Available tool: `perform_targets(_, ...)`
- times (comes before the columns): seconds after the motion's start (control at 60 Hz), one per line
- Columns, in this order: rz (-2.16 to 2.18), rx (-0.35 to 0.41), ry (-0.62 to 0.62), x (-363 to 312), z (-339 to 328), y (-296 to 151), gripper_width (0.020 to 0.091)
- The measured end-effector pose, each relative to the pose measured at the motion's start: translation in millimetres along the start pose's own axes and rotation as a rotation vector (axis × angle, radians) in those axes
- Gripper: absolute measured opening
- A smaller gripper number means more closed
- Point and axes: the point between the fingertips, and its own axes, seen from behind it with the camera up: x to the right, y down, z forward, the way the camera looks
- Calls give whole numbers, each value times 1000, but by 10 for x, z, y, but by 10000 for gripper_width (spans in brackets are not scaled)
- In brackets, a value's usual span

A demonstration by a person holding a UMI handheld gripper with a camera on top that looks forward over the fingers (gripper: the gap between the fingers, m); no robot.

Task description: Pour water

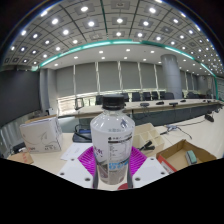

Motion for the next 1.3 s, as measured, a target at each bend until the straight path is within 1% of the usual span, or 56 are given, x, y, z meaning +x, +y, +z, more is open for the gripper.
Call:
perform_targets(0.083, -78, -48, 32, 191, 87, 338, 388)
perform_targets(0.1, -89, -53, 35, 217, 181, 485, 389)
perform_targets(0.15, -104, -89, 39, 308, 182, 648, 388)
perform_targets(0.25, -122, -132, 58, 404, 316, 1022, 390)
perform_targets(0.4, -103, -170, 87, 592, 322, 1376, 397)
perform_targets(0.433, -94, -139, 81, 586, 319, 1338, 401)
perform_targets(0.483, -90, -138, 83, 595, 358, 1344, 416)
perform_targets(0.583, -95, -128, 87, 585, 318, 1338, 510)
perform_targets(0.633, -87, -146, 102, 619, 295, 1358, 574)
perform_targets(0.65, -80, -155, 107, 629, 287, 1370, 611)
perform_targets(0.667, -72, -163, 108, 628, 279, 1378, 664)
perform_targets(0.717, -47, -173, 101, 611, 260, 1373, 876)
perform_targets(0.75, -31, -178, 96, 596, 226, 1353, 838)
perform_targets(0.767, -24, -183, 97, 595, 205, 1340, 832)
perform_targets(0.833, -15, -194, 112, 589, 104, 1265, 869)
perform_targets(0.883, -23, -211, 131, 601, -1, 1219, 859)
perform_targets(0.983, -43, -243, 177, 584, -292, 1107, 860)
perform_targets(1.1, -30, -304, 205, 361, -763, 1007, 860)
perform_targets(1.3, -25, -424, 259, -124, -1857, 886, 862)
